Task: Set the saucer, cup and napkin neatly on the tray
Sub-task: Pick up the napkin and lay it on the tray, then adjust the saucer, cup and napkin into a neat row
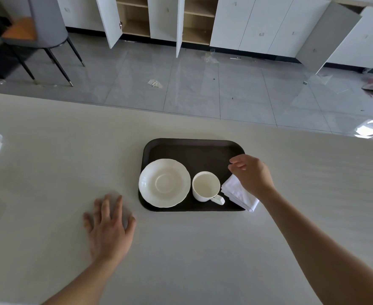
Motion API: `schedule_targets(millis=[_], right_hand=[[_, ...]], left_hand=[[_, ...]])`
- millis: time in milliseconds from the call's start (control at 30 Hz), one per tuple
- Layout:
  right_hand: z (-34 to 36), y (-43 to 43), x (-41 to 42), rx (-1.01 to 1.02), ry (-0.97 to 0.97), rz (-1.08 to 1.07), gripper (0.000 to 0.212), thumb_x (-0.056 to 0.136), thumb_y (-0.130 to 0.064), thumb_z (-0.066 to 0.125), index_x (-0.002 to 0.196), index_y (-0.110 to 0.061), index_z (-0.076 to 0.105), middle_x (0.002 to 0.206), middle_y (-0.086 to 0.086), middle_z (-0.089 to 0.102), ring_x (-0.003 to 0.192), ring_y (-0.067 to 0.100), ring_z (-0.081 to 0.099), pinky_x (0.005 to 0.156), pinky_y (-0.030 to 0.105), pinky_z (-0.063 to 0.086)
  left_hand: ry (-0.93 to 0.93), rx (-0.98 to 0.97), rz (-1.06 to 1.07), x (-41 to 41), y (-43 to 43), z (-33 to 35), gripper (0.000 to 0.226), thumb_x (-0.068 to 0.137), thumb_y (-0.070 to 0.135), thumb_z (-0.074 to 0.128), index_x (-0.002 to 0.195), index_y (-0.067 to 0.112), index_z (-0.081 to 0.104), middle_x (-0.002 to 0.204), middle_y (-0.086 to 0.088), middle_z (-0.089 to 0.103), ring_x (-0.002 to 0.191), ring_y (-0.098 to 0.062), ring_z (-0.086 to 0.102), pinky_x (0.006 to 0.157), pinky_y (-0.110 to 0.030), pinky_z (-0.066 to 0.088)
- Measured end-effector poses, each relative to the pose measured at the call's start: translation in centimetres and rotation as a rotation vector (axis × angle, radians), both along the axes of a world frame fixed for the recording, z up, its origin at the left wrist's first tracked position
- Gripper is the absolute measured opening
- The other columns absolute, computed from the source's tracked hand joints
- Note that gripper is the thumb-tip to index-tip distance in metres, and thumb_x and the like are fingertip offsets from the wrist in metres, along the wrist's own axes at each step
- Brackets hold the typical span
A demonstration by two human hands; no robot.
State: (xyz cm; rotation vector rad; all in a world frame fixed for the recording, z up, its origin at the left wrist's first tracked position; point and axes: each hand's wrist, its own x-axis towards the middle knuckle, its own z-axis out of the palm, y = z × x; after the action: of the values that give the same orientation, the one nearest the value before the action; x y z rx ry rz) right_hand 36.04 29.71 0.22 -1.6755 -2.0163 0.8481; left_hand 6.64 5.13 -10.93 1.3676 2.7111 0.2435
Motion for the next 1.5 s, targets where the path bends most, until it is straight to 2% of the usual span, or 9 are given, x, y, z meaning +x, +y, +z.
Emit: schedule_targets(millis=[67,233,333,533,800,1000,1167,1333,1500], right_hand=[[0.7,1.1,-1.3,-0.009,0.008,0.015,0.013,0.088,-0.024,0.069,0.099,-0.022,0.075,0.088,-0.007,0.072,0.087,0.014,0.066,0.077,0.026,0.047],[1.7,3.6,-5.6,-0.040,-0.169,0.221,0.016,0.090,-0.030,0.067,0.102,-0.022,0.074,0.087,-0.007,0.069,0.084,0.017,0.065,0.073,0.027,0.047],[1.4,4.1,-7.9,-0.121,-0.206,0.315,0.013,0.088,-0.029,0.067,0.095,-0.021,0.075,0.077,-0.010,0.068,0.083,0.020,0.070,0.072,0.030,0.054],[-0.4,4.8,-11.3,-0.207,-0.363,0.477,0.022,0.090,-0.034,0.065,0.098,-0.016,0.076,0.091,-0.001,0.075,0.084,0.020,0.070,0.084,0.038,0.057],[-1.9,5.1,-13.8,-0.312,-0.469,0.587,0.025,0.089,-0.038,0.067,0.094,-0.015,0.075,0.081,0.006,0.078,0.073,0.023,0.075,0.077,0.041,0.063],[-2.6,5.1,-14.5,-0.309,-0.479,0.603,0.020,0.090,-0.031,0.068,0.096,-0.014,0.075,0.073,0.008,0.077,0.064,0.022,0.073,0.069,0.034,0.061],[-3.0,5.2,-14.8,-0.320,-0.441,0.611,0.012,0.091,-0.020,0.069,0.102,-0.016,0.071,0.071,0.002,0.073,0.051,0.012,0.070,0.056,0.024,0.056],[-3.3,5.2,-15.0,-0.373,-0.380,0.595,0.011,0.091,-0.013,0.069,0.100,-0.017,0.071,0.092,0.006,0.073,0.058,0.017,0.075,0.063,0.028,0.060],[-3.6,5.3,-14.8,-0.388,-0.304,0.524,0.008,0.089,-0.009,0.069,0.088,-0.017,0.071,0.085,0.005,0.074,0.057,0.020,0.075,0.065,0.030,0.061]], left_hand=[[-0.002,0.001,0.000,0.0,0.0,-0.1,0.071,0.085,0.055,0.031,0.145,0.021,0.045,0.154,-0.013,0.038,0.148,-0.035,0.023,0.117,-0.060,0.014],[-0.008,0.008,0.003,-0.1,0.1,-0.3,0.069,0.085,0.054,0.032,0.145,0.021,0.045,0.154,-0.014,0.038,0.148,-0.035,0.023,0.118,-0.060,0.012],[0.000,0.007,0.006,-0.2,0.0,-0.4,0.068,0.086,0.053,0.035,0.145,0.022,0.045,0.154,-0.013,0.038,0.147,-0.034,0.024,0.118,-0.059,0.012],[0.005,0.013,0.009,-0.2,0.0,-0.6,0.067,0.084,0.053,0.038,0.144,0.023,0.046,0.153,-0.013,0.040,0.147,-0.034,0.026,0.118,-0.060,0.013],[0.011,0.004,0.008,-0.4,0.0,-0.7,0.067,0.083,0.054,0.040,0.143,0.024,0.047,0.152,-0.012,0.041,0.145,-0.035,0.028,0.117,-0.060,0.015],[0.018,0.010,-0.002,-0.4,0.0,-0.6,0.067,0.083,0.054,0.041,0.143,0.024,0.047,0.152,-0.012,0.042,0.145,-0.035,0.030,0.118,-0.060,0.015],[0.020,0.009,0.000,-0.3,0.1,-0.3,0.066,0.084,0.054,0.039,0.142,0.023,0.048,0.152,-0.012,0.042,0.145,-0.035,0.030,0.118,-0.060,0.017],[0.004,0.000,0.012,-0.2,0.1,0.0,0.066,0.085,0.054,0.038,0.143,0.024,0.047,0.154,-0.012,0.040,0.147,-0.034,0.028,0.119,-0.058,0.015],[-0.012,-0.001,0.019,-0.1,0.1,0.2,0.066,0.085,0.054,0.037,0.144,0.024,0.046,0.155,-0.011,0.038,0.147,-0.033,0.026,0.120,-0.058,0.014]])
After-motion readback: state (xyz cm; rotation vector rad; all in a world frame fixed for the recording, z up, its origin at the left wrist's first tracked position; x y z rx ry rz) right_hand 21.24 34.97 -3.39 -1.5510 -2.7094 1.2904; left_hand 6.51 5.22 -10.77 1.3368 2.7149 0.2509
